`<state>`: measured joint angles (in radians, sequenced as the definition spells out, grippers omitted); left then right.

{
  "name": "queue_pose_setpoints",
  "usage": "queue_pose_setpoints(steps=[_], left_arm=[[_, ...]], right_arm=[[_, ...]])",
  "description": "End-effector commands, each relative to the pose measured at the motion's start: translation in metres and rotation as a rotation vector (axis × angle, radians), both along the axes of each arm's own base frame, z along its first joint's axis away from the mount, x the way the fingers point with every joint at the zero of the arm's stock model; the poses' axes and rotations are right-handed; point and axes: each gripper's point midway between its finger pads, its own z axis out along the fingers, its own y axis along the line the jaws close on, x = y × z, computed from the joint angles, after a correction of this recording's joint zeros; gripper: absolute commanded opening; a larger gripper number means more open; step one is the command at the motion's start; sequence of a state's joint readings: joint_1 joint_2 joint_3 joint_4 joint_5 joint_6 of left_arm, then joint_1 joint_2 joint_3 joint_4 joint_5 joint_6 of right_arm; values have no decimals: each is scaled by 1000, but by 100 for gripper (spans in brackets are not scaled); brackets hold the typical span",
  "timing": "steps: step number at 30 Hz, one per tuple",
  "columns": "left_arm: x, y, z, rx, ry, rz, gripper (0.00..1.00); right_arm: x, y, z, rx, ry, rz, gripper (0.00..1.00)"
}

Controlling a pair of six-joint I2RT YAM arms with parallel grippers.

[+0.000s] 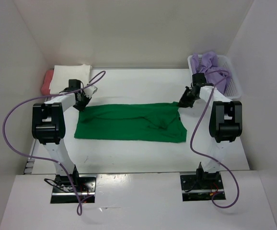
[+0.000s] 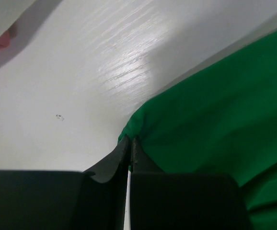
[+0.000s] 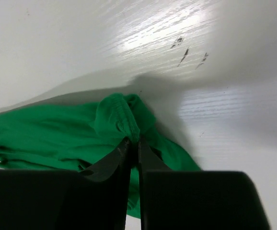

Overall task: Fold and stack the t-shirts
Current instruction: Fold the other side of the tshirt into a rectangle

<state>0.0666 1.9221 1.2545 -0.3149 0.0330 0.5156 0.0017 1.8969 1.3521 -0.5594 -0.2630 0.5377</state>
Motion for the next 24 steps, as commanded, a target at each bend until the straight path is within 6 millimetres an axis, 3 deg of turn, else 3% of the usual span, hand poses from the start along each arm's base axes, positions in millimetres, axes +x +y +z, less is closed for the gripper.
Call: queue_pose_setpoints(steps=[1, 2, 3, 4, 6, 10, 12, 15, 22, 24], left_arm=[[-28, 19, -7, 48, 88, 95, 0], [-29, 19, -4, 43, 88, 105, 0], [-32, 19, -4, 43, 97, 104, 0], [-31, 19, -1, 43, 88, 105, 0], [-35, 17, 0, 33, 95, 99, 13], [-35, 14, 7, 16, 81, 113, 42], [-31, 16, 11, 25, 69, 117, 44], [-23, 20, 33, 43, 13, 128, 53], [-24, 26, 67, 86, -46, 104, 59], [-30, 10, 75, 74, -59, 26, 60]], right_arm=[[15, -5, 0, 30, -35, 22, 13], [14, -3, -3, 42, -26, 28, 18], [14, -3, -3, 39, -29, 36, 31], [14, -3, 1, 38, -38, 36, 33], [12, 5, 9, 34, -59, 64, 36], [3, 3, 29, -34, -85, 51, 36], [-3, 7, 46, -59, -120, 58, 36], [-20, 22, 52, -92, -120, 93, 37], [-57, 50, 45, -132, -69, 121, 41], [-60, 55, 42, -128, -65, 129, 42]])
